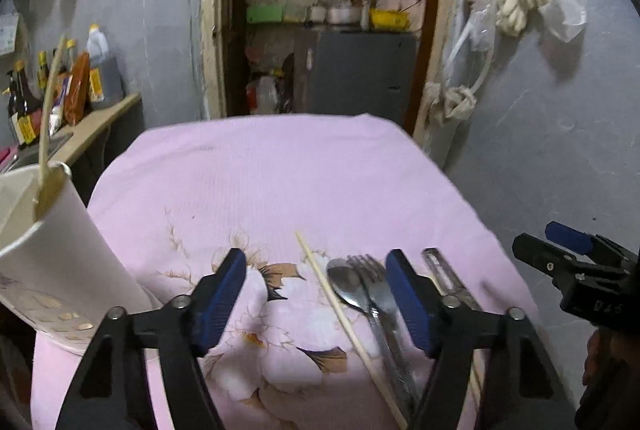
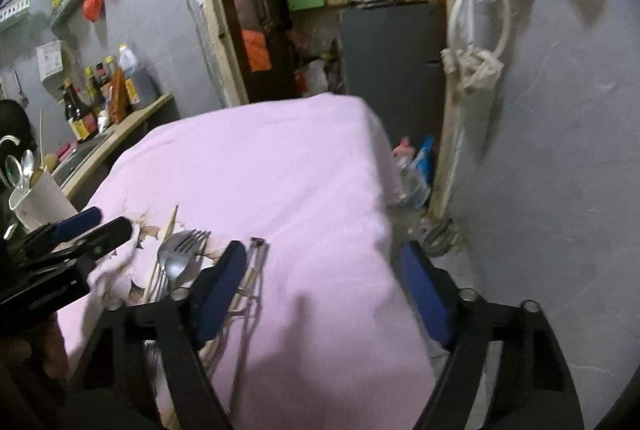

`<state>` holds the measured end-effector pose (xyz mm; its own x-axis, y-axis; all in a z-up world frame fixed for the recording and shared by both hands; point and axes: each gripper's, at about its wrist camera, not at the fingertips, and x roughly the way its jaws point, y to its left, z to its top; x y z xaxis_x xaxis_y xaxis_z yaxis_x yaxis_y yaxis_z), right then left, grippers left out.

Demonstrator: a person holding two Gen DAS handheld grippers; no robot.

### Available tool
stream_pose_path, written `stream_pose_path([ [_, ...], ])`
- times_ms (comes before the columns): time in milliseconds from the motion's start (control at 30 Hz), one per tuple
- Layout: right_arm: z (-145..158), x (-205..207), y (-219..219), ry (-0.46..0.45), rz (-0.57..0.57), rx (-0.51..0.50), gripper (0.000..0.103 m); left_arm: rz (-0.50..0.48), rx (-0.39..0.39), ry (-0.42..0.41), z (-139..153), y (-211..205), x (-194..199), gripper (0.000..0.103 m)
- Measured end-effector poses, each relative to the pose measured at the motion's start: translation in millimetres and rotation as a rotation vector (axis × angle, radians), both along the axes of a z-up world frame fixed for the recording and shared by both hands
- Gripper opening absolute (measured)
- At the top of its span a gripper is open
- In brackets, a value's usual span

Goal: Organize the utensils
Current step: 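Grasp a wooden chopstick with the left tool while the right tool grasps the metal tongs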

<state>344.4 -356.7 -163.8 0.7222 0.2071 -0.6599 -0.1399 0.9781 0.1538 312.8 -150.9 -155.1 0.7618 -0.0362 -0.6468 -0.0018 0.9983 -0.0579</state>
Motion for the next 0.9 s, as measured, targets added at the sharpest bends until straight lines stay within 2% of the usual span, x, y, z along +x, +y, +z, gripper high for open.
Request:
stream_pose_path([
  [100, -11.1, 9.6, 12.6, 0.03, 0.044, 0.007, 0.053, 0.03, -0.001, 0.026, -6.2, 4.3, 9.3, 0.057],
  [233, -20.0, 18.2, 28.4, 0.047, 0.091, 0.017, 0.045, 0.044, -0.009, 0.059, -15.7, 8.2, 19.6, 0.048],
  [367, -29.1, 29.1, 43.0, 0.085, 0.13, 0.015, 0.034, 0.033, -0.057, 0.098, -23.8, 12.4, 29.1, 0.036],
  [533, -36.3, 34.3, 52.2, 0.116, 0.156, 0.007, 0.029, 0.006, -0.125, 0.18, -35.0, 16.7, 43.9, 0.025],
  [667, -38.6, 34.9, 54.1, 0.135, 0.156, -0.005, 0.028, -0.017, -0.14, 0.242, -39.5, 15.6, 56.7, 0.016],
  [900, -39.7, 37.3, 58.5, 0.177, 0.156, -0.024, 0.028, -0.037, -0.165, 0.315, -43.7, 14.3, 72.2, 0.014],
])
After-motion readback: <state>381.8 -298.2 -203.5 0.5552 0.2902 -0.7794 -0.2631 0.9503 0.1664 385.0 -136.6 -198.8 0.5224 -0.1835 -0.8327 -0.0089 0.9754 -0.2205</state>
